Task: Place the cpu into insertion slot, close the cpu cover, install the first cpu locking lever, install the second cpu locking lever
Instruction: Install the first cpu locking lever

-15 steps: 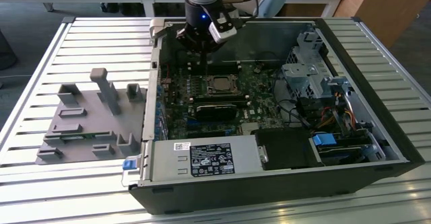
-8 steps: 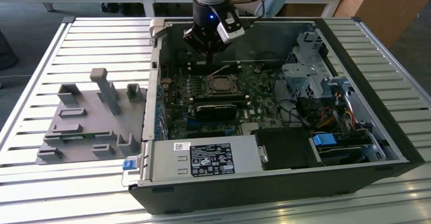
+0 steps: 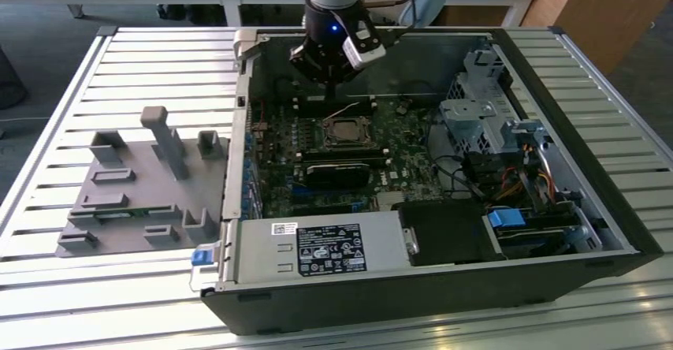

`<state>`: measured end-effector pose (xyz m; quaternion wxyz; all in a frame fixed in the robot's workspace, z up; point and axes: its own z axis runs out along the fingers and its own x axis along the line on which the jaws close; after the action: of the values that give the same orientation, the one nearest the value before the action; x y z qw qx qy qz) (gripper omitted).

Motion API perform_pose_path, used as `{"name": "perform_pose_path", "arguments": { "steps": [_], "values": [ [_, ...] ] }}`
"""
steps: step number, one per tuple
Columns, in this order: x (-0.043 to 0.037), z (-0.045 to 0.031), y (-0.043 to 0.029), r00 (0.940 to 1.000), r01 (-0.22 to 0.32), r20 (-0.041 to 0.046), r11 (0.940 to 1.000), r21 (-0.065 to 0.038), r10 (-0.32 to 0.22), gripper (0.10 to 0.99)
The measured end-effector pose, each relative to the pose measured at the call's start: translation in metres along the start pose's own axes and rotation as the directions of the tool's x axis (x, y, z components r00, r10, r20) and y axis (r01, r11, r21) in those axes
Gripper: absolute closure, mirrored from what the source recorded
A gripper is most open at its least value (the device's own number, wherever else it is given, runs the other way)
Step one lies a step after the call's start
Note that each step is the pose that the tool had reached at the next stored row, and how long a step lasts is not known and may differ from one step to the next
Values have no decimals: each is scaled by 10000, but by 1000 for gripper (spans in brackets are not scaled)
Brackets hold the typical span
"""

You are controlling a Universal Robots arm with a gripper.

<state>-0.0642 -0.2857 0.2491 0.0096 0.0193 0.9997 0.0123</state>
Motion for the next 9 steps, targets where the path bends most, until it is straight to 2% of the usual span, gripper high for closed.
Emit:
{"name": "perform_pose_path", "arguments": {
  "steps": [2,3,4,6,7,9],
  "values": [
    [1,17,-1,10000,-2,-2,10000,-8,2,980],
    [-1,27,-2,10000,-1,-3,10000,-52,0,980],
    [-2,32,-2,10000,-2,-9,9999,-142,2,980],
    [-6,43,-2,10000,-7,-15,9992,-396,7,980],
    [-8,53,-2,10000,-9,-17,9990,-457,8,980],
    [-8,67,-3,10000,-11,-18,9990,-449,10,980]
  ]
}}
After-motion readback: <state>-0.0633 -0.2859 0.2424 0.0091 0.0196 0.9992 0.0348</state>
